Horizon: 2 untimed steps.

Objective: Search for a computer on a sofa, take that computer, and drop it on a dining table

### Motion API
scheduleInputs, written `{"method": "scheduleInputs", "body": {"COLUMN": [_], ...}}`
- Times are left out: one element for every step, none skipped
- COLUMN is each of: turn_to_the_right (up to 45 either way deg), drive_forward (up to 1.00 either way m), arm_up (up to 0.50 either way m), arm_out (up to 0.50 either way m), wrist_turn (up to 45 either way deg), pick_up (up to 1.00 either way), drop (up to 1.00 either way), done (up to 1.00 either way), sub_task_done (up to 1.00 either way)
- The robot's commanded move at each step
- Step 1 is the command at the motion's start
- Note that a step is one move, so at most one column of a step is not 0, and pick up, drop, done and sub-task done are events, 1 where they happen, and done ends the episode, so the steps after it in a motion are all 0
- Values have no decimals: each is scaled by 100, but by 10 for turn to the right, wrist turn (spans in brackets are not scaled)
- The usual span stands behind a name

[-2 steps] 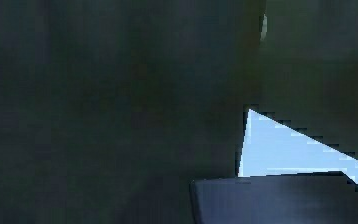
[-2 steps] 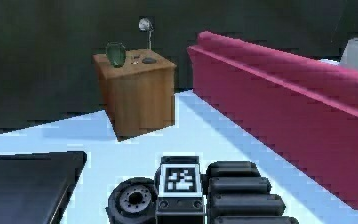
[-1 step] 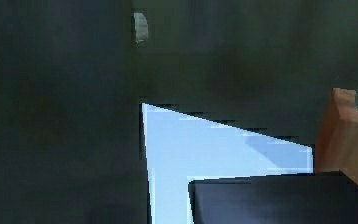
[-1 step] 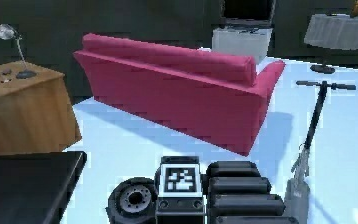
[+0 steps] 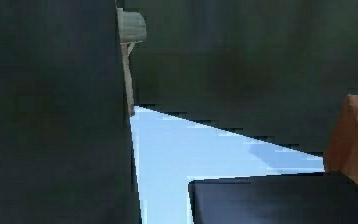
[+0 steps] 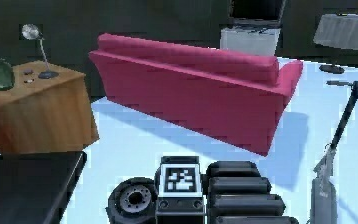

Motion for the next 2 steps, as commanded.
{"method": "scheduleInputs", "body": {"turn_to_the_right": [450,450], "drive_forward": [0,0], "arm_up": [0,0], "arm_out": [0,0], "wrist_turn": [0,0], "pick_up": [0,0], "drop": [0,0], "done": [0,0], "sub_task_done": [0,0]}}
